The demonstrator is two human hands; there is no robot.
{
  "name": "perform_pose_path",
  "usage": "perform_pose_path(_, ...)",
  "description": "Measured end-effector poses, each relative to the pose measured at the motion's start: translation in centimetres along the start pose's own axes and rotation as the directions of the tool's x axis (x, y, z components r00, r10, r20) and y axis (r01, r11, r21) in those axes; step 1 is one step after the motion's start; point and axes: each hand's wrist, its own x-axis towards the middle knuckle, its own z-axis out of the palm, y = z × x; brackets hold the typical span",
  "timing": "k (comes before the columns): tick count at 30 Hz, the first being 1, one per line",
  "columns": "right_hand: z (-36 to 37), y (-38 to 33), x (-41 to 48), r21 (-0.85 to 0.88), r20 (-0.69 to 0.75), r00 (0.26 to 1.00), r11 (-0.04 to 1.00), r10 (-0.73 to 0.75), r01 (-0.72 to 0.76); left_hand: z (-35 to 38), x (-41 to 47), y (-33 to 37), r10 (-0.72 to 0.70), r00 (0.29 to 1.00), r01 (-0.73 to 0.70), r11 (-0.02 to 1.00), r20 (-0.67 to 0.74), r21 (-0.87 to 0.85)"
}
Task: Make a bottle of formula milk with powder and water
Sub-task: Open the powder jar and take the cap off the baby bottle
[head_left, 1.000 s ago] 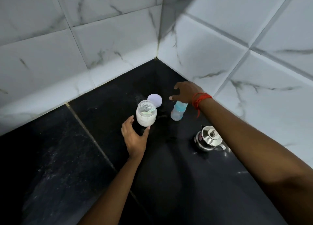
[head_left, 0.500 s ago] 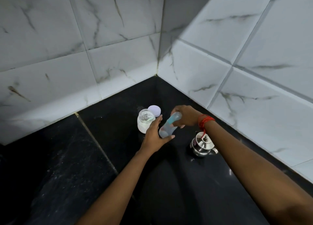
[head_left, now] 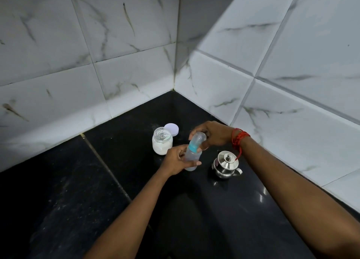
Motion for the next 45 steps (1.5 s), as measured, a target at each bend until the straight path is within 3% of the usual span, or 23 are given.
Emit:
perform_pose_path(3, 0.1, 0.0, 0.1, 0.019, -0.007, 1.000, 1.000, -0.012, 0.013, 0.2, 0.1, 0.1, -0.017, 1.000, 0.017, 1.000, -0.019, 0.002)
perform_pose_path(7, -1.1, 0.7, 0.3, 0.217, -0.122, 0.991, 0.976, 0.048, -0.021, -0.1, 0.4, -0.7, -0.068, 0.995, 0.071, 0.997, -0.071, 0.036)
perform_pose_path(9, -1.5, 1.5, 0.9, 0.155, -0.238, 0.962, 0.983, 0.134, -0.098, -0.4, 0.4, -1.4, -0.093, 0.989, 0.099, 0.994, -0.118, 0.043)
perform_pose_path(11, -1.0, 2.6, 2.2, -0.016, -0.310, 0.926, 0.973, 0.214, -0.230, -0.5, 0.3, -1.8, -0.102, 0.979, 0.110, 0.993, -0.176, 0.040)
perform_pose_path(13, 0.6, 3.6, 3.9, -0.071, -0.287, 0.912, 0.943, 0.293, -0.326, -0.7, 0.3, -1.8, -0.093, 0.973, 0.106, 0.993, -0.213, 0.052)
perform_pose_path(16, 3.4, 4.9, 6.2, -0.008, -0.258, 0.867, 0.896, 0.427, -0.443, -1.0, 0.6, -1.5, -0.087, 0.970, 0.102, 0.993, -0.229, 0.056)
perform_pose_path(24, 7.2, 7.0, 10.7, 0.058, -0.087, 0.790, 0.795, 0.607, -0.604, -2.0, 1.5, -1.7, -0.098, 0.958, 0.118, 0.991, -0.271, 0.059)
perform_pose_path(29, 7.5, 7.0, 10.5, 0.023, -0.082, 0.798, 0.801, 0.598, -0.598, -2.0, 1.4, -1.7, -0.097, 0.956, 0.125, 0.988, -0.276, 0.086)
perform_pose_path(32, 6.5, 6.6, 9.4, 0.020, -0.261, 0.845, 0.878, 0.467, -0.479, -1.8, 1.1, -1.3, -0.100, 0.951, 0.132, 0.987, -0.292, 0.093)
perform_pose_path(35, 4.8, 3.8, 7.7, 0.310, -0.473, 0.783, 0.908, 0.403, -0.281, -1.5, 0.8, -0.4, -0.110, 0.927, 0.158, 0.981, -0.358, 0.110)
perform_pose_path(37, 3.8, 1.3, 6.0, 0.472, -0.455, 0.776, 0.857, 0.437, -0.206, -1.2, 0.7, 0.4, -0.102, 0.893, 0.175, 0.976, -0.438, 0.129)
perform_pose_path(41, 4.6, -2.2, 3.3, 0.395, -0.354, 0.834, 0.876, 0.424, -0.277, -0.7, 0.6, 1.7, -0.030, 0.846, 0.188, 0.951, -0.532, 0.246)
perform_pose_path(45, 6.2, -3.8, 2.7, 0.303, -0.430, 0.765, 0.875, 0.480, -0.378, 0.5, 0.7, 2.2, 0.109, 0.821, 0.156, 0.901, -0.561, 0.404)
